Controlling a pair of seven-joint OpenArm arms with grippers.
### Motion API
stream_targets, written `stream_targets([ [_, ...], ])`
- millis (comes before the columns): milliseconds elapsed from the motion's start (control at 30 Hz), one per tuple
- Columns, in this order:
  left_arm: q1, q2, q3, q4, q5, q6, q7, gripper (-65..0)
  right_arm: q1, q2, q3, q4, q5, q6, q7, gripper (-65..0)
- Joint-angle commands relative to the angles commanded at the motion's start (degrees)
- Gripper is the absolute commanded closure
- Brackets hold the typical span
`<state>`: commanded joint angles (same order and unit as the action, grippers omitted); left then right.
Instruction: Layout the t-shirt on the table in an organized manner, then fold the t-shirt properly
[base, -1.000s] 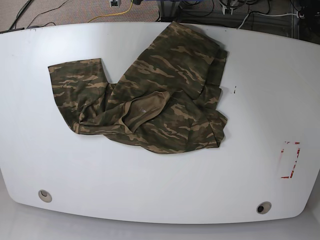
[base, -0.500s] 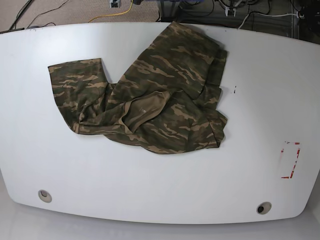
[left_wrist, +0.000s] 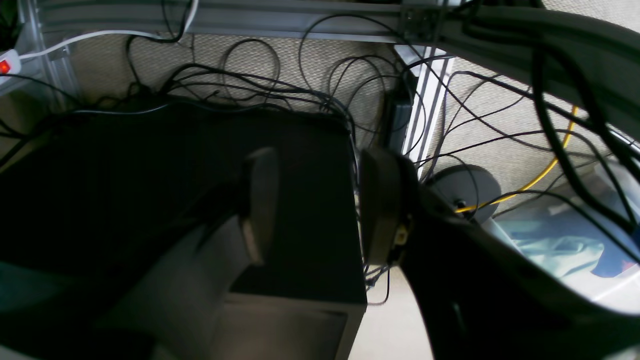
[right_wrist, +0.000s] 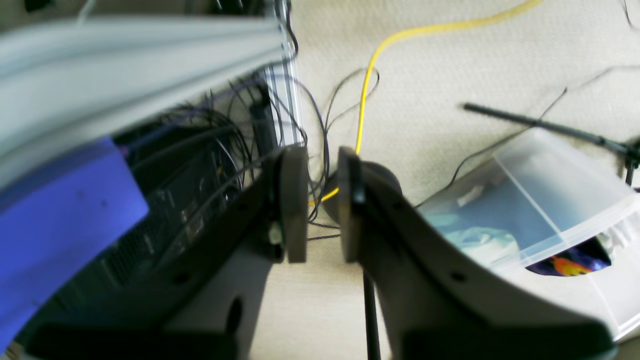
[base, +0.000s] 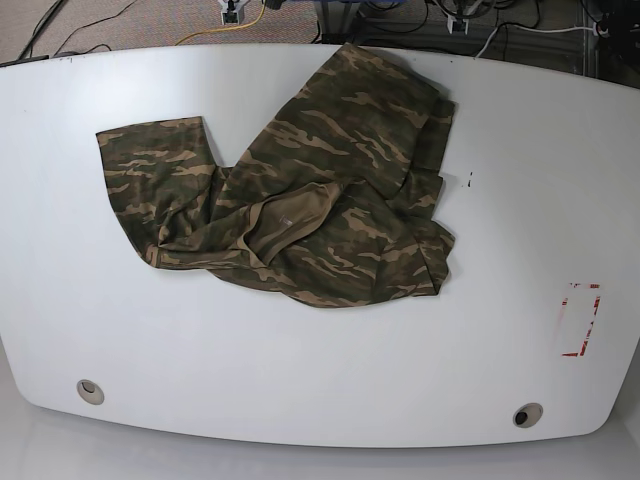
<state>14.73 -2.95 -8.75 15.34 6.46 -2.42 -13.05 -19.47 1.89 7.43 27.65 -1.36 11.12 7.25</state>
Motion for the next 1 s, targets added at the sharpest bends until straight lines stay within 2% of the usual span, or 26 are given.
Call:
stream_targets([
  [67, 0.44, -0.09, -0.09, 0.0, 0.0, 0.0, -2.64, -24.2, -1.23, -0.26, 0.0, 0.18, 0.0, 0.0, 1.23, -9.2],
  [200, 1.93, -1.14, -0.09, 0.0, -0.18, 0.0, -4.04, -24.2, -2.99, -0.7, 0.0, 2.73, 0.0, 0.0, 1.67, -9.2],
  [400, 4.31, -1.58, -0.26, 3.43, -0.18, 0.0, -6.42, -24.2, -8.79, -1.67, 0.0, 11.43, 0.26, 0.0, 1.67, -9.2],
  [1000, 25.93, -1.67, -0.26, 35.96, -0.26, 0.0, -6.51, -24.2, -29.98, -3.87, 0.18, 41.93, 0.35, 0.0, 1.67, -9.2],
])
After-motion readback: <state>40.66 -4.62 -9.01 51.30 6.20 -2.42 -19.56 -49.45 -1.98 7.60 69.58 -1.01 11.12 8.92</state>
